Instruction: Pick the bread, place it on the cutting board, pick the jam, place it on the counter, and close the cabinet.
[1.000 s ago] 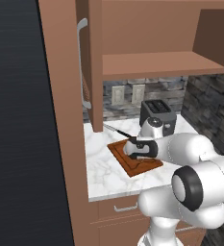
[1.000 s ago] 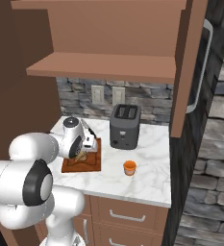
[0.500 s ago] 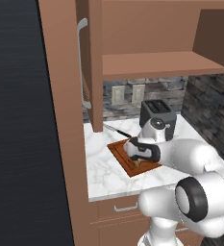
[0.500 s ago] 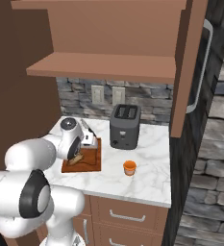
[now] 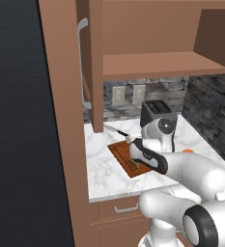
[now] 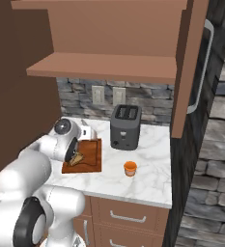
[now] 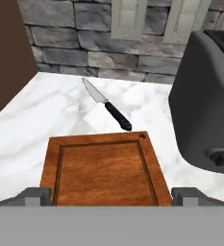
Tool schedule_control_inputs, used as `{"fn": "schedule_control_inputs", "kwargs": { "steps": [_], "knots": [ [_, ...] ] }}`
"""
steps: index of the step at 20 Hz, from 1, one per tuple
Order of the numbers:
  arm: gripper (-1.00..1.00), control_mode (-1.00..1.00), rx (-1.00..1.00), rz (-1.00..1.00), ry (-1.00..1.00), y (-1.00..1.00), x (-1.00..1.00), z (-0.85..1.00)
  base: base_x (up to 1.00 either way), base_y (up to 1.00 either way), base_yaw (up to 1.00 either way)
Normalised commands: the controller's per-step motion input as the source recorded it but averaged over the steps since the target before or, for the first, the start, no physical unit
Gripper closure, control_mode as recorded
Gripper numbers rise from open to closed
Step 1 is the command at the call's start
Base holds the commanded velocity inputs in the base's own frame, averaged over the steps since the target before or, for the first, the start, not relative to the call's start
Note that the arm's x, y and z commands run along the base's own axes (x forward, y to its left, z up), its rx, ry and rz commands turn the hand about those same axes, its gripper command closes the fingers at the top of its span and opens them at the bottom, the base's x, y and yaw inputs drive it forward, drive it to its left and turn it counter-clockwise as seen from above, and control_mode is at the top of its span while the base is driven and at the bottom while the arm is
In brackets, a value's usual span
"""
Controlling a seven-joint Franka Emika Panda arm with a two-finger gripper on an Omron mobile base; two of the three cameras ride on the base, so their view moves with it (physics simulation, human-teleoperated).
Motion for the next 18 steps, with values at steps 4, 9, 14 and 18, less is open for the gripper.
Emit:
{"fn": "schedule_control_inputs", "kwargs": {
  "steps": [4,9,14,18],
  "knots": [
    [-1.00,-1.00,0.00,0.00,-0.30,0.00,-0.24,0.19,0.00,0.00,0.00],
    [-1.00,-1.00,0.00,0.00,-0.30,0.00,-0.25,0.21,0.00,0.00,0.00],
    [-1.00,-1.00,0.00,0.00,-0.29,0.00,-0.24,0.19,0.00,0.00,0.00],
    [-1.00,-1.00,0.00,0.00,-0.26,0.00,-0.21,0.16,0.00,0.00,0.00]
  ]
}}
